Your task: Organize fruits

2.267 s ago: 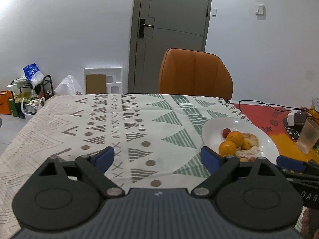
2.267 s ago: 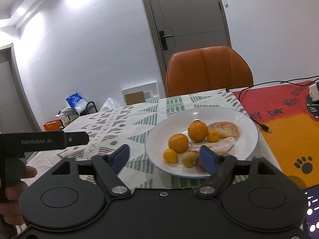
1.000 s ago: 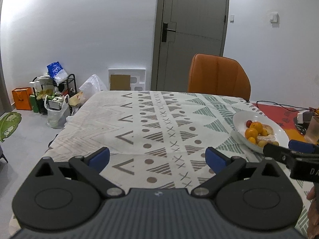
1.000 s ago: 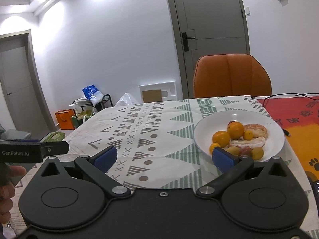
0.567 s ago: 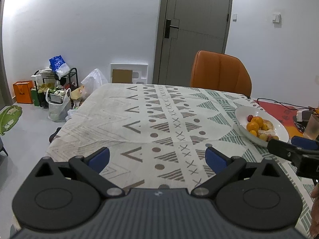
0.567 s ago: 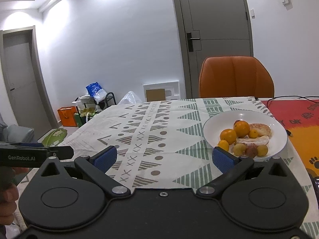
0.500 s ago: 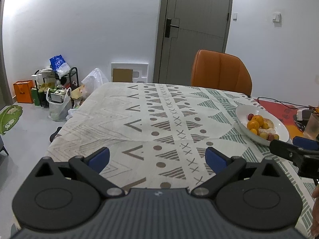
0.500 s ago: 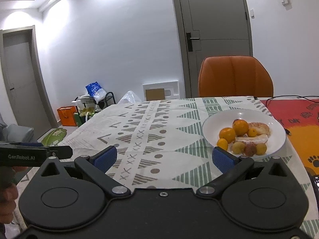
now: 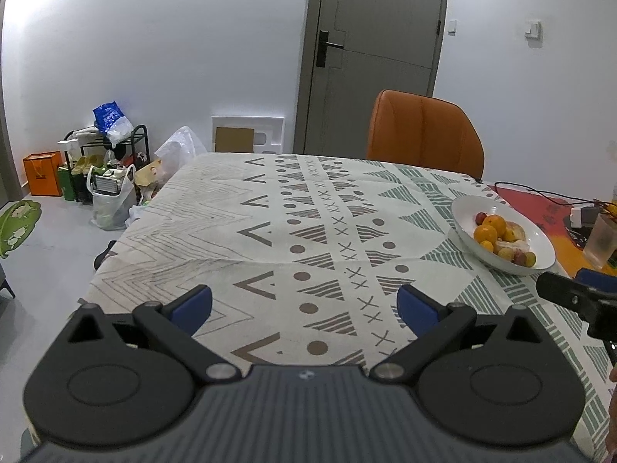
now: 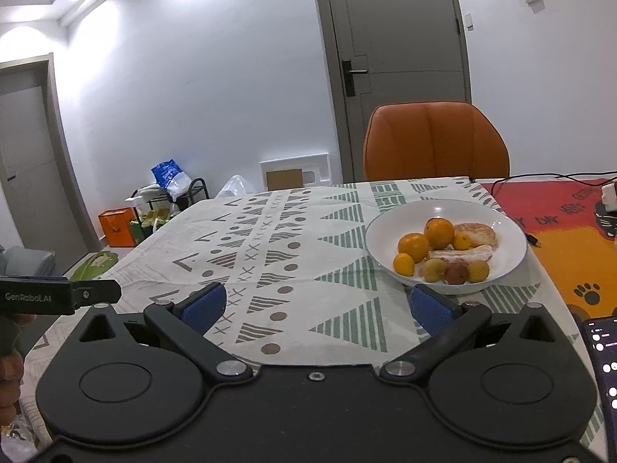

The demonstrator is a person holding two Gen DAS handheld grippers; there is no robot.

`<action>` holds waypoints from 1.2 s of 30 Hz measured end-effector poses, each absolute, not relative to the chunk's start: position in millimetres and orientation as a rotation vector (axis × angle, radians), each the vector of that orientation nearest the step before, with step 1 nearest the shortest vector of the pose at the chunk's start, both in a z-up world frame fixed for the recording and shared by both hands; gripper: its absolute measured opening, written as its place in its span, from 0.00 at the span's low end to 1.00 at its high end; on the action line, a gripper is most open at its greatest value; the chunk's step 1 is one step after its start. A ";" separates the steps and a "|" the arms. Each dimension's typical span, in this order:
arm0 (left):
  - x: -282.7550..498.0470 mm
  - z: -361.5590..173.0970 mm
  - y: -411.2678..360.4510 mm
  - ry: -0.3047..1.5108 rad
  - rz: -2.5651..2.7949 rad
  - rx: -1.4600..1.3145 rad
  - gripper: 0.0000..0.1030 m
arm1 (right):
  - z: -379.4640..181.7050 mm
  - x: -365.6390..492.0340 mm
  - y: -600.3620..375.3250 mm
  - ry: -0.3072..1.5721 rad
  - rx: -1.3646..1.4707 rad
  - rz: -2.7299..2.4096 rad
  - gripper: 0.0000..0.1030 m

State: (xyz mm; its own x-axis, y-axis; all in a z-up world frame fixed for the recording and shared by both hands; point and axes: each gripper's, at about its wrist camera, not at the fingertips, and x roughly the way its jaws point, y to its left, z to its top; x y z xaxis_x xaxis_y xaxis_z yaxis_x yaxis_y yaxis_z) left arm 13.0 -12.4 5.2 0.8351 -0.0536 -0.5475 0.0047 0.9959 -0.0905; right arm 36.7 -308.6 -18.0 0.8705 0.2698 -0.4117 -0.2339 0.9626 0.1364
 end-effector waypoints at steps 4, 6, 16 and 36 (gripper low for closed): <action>13.7 4.1 -15.5 0.588 -0.041 -0.081 0.98 | -20.0 37.8 -312.5 0.447 0.090 0.261 1.00; 14.0 4.5 -16.4 0.589 -0.040 -0.078 0.98 | -20.5 38.1 -313.6 0.447 0.093 0.258 1.00; 14.6 4.9 -17.9 0.588 -0.044 -0.080 0.98 | -20.2 39.1 -317.2 0.449 0.101 0.257 1.00; 15.6 7.9 -19.2 0.585 -0.063 -0.091 0.98 | -10.5 37.0 -317.6 0.437 0.085 0.244 1.00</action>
State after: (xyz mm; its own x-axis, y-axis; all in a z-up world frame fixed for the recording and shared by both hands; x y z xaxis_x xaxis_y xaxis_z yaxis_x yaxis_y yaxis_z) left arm 15.6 -19.2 7.9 0.8320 -0.0853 -0.5481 0.0334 0.9940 -0.1040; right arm 37.0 -317.6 -10.5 0.8774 0.2515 -0.4085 -0.2152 0.9674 0.1334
